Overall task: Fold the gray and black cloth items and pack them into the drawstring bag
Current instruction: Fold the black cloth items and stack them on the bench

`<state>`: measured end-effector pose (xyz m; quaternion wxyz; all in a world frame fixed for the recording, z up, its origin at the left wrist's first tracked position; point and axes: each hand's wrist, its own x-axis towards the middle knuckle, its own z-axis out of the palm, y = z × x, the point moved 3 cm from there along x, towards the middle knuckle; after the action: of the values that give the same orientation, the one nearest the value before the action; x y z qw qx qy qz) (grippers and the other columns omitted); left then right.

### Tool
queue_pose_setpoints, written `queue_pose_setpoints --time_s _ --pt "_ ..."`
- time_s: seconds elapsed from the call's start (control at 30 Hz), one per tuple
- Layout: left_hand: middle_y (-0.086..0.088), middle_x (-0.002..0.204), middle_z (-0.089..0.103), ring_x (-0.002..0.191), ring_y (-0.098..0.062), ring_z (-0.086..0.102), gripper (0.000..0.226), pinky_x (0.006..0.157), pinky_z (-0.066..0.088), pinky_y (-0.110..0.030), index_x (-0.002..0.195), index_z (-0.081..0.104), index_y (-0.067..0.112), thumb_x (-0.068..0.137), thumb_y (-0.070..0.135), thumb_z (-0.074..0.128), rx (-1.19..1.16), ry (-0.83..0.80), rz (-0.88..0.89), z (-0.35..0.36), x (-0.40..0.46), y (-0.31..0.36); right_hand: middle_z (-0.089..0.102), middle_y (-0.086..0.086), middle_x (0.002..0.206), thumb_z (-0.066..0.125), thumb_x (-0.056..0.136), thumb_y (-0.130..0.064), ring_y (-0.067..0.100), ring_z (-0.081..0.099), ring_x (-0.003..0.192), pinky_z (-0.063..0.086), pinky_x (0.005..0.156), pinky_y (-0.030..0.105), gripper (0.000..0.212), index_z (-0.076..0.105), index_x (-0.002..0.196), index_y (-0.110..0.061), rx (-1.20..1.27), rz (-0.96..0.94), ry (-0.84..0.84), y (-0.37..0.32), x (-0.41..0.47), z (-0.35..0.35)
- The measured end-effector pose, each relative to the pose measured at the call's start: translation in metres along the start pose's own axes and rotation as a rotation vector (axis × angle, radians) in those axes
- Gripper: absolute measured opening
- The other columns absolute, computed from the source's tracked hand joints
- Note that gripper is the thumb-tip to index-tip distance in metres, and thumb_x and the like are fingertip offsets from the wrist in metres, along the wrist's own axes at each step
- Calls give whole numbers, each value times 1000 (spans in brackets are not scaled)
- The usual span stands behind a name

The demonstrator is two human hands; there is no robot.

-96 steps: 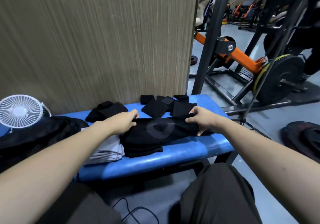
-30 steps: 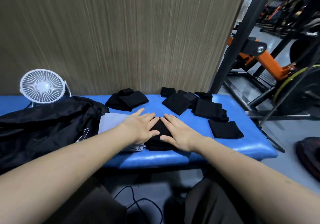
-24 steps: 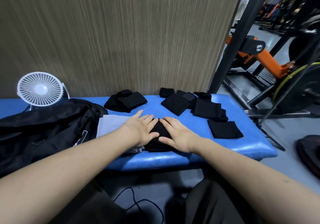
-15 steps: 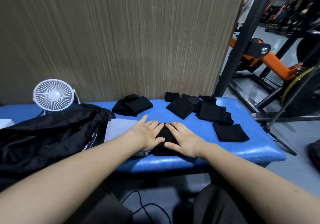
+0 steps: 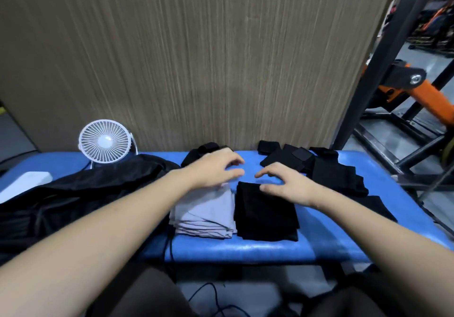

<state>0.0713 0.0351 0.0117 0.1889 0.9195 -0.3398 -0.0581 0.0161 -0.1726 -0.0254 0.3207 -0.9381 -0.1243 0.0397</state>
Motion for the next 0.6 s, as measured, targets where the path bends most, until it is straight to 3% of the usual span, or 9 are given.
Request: queue_pose_setpoints --time_s 0.1,0.23,0.33,0.47,0.6 --pt "2 107 51 107 -23 58 24 94 46 -38 112 60 23 88 26 62 132 168 -208 -27 3 -53 55 -8 120 65 89 -37 14 52 116 39 106 41 27 64 115 -31 -184 -95 -13 -21 37 -2" --pt "-6 120 51 112 -28 55 36 95 41 -38 120 54 22 87 33 64 351 99 -425 -30 4 -105 57 -4 122 59 90 -37 20 53 114 41 99 42 29 65 117 -27 -486 -278 -47 -53 91 26" --pt "-8 124 54 116 -29 54 54 94 38 -39 124 49 21 81 46 70 372 45 -529 -22 9 -134 59 1 121 58 87 -29 23 54 112 40 97 39 31 65 117 -20 -593 -393 -15 -75 132 51" --pt "-5 117 62 113 -27 56 56 84 35 -37 116 51 20 74 50 73 322 8 -565 -9 18 -156 62 6 114 59 87 -23 27 56 106 38 91 36 31 58 116 -13 -644 -441 17 -92 172 80" --pt "2 106 66 106 -22 59 31 82 36 -34 100 55 23 77 39 70 220 94 -523 -3 26 -163 59 7 119 53 93 -26 28 53 110 33 83 35 30 50 120 -13 -775 -380 22 -93 193 97"
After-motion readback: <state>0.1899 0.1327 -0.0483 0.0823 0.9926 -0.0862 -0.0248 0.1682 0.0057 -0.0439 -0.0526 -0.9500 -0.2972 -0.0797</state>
